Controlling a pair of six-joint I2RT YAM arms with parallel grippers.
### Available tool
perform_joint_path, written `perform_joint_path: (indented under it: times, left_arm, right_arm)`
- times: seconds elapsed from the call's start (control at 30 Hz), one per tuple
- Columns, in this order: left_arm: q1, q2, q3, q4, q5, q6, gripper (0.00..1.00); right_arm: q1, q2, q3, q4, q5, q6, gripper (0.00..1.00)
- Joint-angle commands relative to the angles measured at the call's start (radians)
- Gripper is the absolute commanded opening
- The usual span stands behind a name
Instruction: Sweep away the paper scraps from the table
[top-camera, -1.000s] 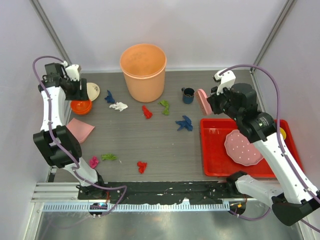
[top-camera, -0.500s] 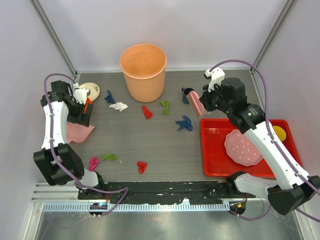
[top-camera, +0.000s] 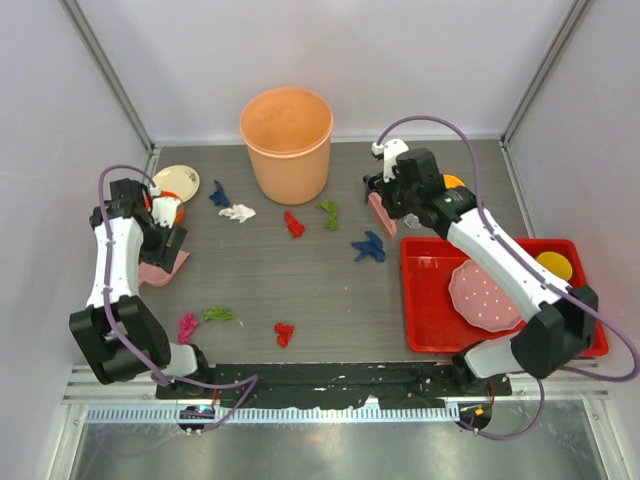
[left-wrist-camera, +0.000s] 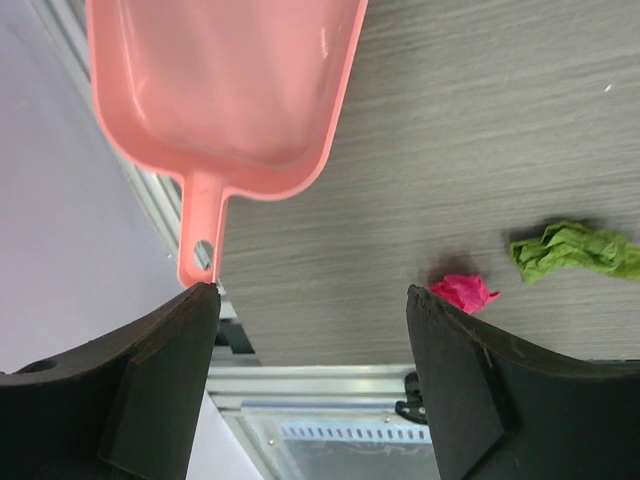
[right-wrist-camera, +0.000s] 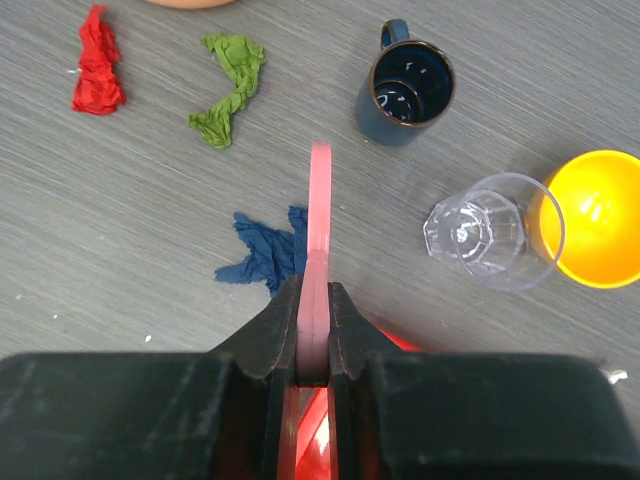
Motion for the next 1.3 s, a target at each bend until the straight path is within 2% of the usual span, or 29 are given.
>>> perform_joint_path:
  times: [0.0,0.17,0.4,0.5,0.67,0.83,0.93,1.0,1.07,1.17,1.27]
  left_arm:
    - [0.005,0.059,0.077,0.058,0.116,-0.033,0.79]
    - [0.001,0.099,0.121,0.071,0.162,-0.038,0.79]
    - [-0.025,0.09,0.175,0.022,0.201,-0.036,0.79]
    - [-0.072,0.049,0.178,0.015,0.205,-0.059,0.8]
    - [-0.224,0.055,0.233,0.002,0.207,-0.113,0.81]
    - [-0.288,0.105,0.344,-0.11,0.385,-0.08,0.81]
    - [-0.288,0.116,0.388,-0.178,0.371,0.015,0.83]
    - [-0.288,0.125,0.405,-0.237,0.34,0.159,0.84]
    - [-0.288,0.178,0.445,-0.287,0.302,0.219,0.84]
    - [-0.285,0.275,0.667,-0.402,0.354,0.208,0.82]
    - [-0.276,0.285,0.708,-0.417,0.472,0.134,0.82]
  right_arm:
    - [0.055,0.078,0.052,0.074,0.117,-0.091,0.01]
    - [0.087,0.168,0.109,0.015,0.172,-0.122,0.01]
    - [0.091,0.081,0.106,0.076,0.116,-0.032,0.01]
    - [0.091,0.046,0.114,0.09,0.113,-0.026,0.01]
    - [0.088,-0.008,0.095,0.11,0.091,0.01,0.01]
    - [0.075,-0.032,0.133,0.115,-0.008,0.073,0.01]
    - [0.066,-0.006,0.17,0.167,-0.094,0.073,0.01]
    - [0.043,0.05,0.196,0.26,-0.089,0.073,0.01]
    - [0.022,0.133,0.284,0.319,-0.066,0.123,0.01]
    - [-0.023,0.184,0.359,0.4,0.013,0.143,0.01]
    - [-0.089,0.236,0.452,0.338,0.024,0.194,0.01]
